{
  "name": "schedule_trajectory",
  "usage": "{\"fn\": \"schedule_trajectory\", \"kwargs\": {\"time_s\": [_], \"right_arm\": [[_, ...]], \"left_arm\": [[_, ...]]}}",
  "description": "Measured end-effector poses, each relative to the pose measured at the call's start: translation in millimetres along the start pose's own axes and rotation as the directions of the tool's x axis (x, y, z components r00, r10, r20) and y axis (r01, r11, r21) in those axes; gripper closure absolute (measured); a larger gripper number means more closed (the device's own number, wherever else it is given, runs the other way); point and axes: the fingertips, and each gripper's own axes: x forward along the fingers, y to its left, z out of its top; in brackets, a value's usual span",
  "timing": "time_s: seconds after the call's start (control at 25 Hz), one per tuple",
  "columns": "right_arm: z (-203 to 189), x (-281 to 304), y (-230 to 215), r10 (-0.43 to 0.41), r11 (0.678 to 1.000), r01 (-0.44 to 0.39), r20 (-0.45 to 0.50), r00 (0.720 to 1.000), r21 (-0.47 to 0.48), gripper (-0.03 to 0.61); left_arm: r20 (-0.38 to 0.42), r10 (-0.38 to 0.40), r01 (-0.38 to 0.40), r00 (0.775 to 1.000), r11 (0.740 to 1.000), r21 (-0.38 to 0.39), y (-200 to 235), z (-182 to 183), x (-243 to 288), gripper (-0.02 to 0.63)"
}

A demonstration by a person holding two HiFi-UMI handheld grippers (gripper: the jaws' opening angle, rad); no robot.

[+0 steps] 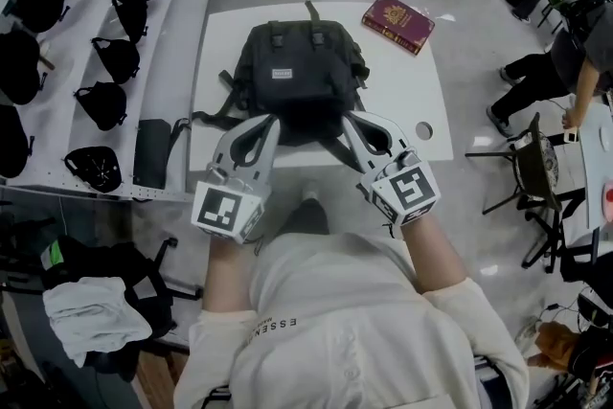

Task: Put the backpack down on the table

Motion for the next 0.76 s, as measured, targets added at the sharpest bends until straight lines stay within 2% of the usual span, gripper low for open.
{"fn": "schedule_trajectory", "kwargs": {"time_s": [0.48, 0.76], "right_arm": [[-1, 6, -19, -0.065, 0.998, 0.065, -0.002, 0.998, 0.027, 0.565], [2, 15, -23, -0.075, 0.997, 0.075, -0.008, 0.997, 0.031, 0.565]], "left_arm": [[-0.025, -0.004, 0.004, 1.000, 1.000, -0.004, 6, -4, 12, 0.611], [-0.026, -0.003, 0.002, 1.000, 1.000, -0.012, 16, -2, 17, 0.611]]}}
